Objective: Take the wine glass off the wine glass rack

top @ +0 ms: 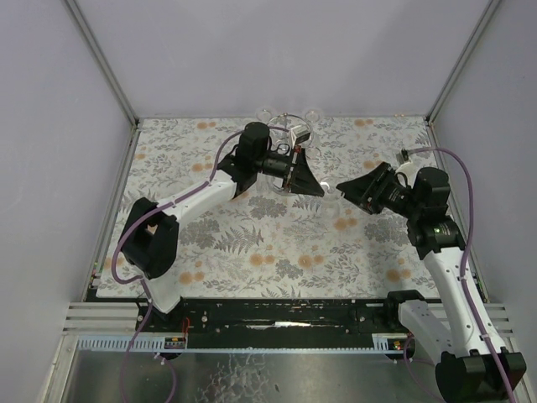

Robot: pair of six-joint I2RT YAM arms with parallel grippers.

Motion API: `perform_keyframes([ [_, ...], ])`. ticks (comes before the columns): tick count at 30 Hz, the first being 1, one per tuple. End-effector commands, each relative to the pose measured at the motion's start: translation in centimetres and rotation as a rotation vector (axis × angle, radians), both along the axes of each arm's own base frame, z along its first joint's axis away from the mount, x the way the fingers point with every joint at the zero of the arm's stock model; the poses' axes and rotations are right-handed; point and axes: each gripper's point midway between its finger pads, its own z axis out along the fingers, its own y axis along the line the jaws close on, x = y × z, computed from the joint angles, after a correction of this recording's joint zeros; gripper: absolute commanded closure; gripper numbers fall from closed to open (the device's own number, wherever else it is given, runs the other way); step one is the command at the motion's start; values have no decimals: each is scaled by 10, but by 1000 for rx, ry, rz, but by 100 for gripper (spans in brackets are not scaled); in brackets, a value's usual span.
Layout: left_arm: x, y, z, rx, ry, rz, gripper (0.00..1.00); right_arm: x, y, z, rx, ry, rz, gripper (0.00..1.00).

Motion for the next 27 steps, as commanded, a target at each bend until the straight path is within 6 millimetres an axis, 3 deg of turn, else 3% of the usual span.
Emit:
perform_keyframes([
  [1, -18, 1, 36, -88, -205, -99, 100, -5, -11, 8, -105, -28, -47, 35],
  [4, -23, 5, 36, -59, -296, -124, 100, -2, -24, 14, -169, -49, -119, 12],
  [7, -32, 10, 32, -7, -385, -155, 100, 2, -38, 26, -240, -86, -194, 5],
  [10, -33, 14, 28, 32, -543, -164, 100, 8, -47, 36, -285, -89, -246, 4],
  [15, -39, 22, -1, 173, -853, -226, 100, 17, -51, 44, -319, -55, -253, 4],
  [18, -39, 26, -22, 268, -1075, -261, 100, 22, -48, 37, -336, -8, -224, 4],
  [27, -42, 33, -51, 369, -1660, -375, 100, 26, -40, 6, -385, 104, -115, 4],
])
